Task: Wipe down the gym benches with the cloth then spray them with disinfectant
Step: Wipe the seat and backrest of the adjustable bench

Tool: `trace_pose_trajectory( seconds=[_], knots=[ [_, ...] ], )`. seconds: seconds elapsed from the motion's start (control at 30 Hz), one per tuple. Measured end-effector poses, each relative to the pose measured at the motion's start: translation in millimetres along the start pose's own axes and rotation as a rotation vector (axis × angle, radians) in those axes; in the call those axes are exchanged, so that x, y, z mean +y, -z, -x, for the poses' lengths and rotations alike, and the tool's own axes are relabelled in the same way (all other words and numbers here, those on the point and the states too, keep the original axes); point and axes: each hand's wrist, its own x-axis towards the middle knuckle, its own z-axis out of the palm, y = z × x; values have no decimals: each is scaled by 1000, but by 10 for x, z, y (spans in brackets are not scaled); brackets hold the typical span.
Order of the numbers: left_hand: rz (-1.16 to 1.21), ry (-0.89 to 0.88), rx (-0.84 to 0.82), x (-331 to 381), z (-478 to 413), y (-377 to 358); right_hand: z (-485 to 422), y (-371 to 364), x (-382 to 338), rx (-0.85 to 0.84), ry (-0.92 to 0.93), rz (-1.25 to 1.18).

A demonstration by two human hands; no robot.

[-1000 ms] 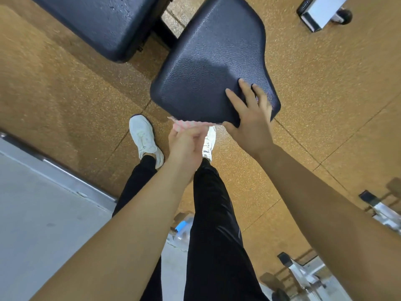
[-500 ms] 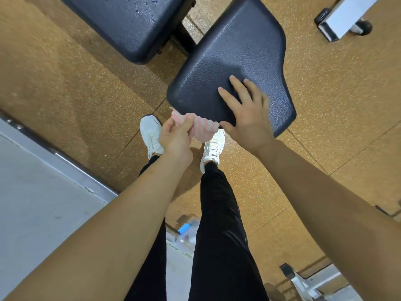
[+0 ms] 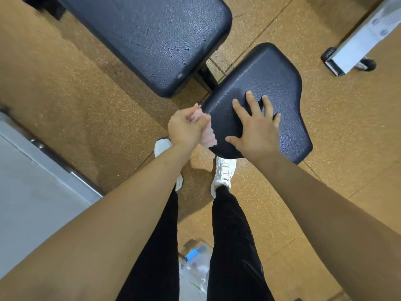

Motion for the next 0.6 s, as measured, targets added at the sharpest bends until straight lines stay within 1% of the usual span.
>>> trace_pose_trajectory(
  seconds=[0.07,0.2,0.27,0.33,0.4,0.47,0.53,0.57,0.6],
  knots=[
    [-101,-95,-44,112,-68,-4,4,30,-26,-11,-12,-12],
    [-207,-219,-95,280,-157,-20,-3,86,-55,-29,-24,-34],
    [-181,-265,-151,286,-125,42,-1,107,-70,-50,-33,-53],
    [-91,-296,-239,239,-53,142,-17,137,-79,-48,-59,-127],
    [21,-268,-282,203,50,251,-51,203,-132,4,-101,-313],
    [183,-182,-277,200,135,367,-67,286,-292,45,-164,-630],
    [344,-112,-288,206,156,503,-32,367,-569,-25,-184,-955],
    [393,-101,-307,207,144,591,-6,380,-709,-58,-165,-1048],
    [399,-114,-314,195,112,683,9,370,-831,-71,-144,-1073]
  ],
)
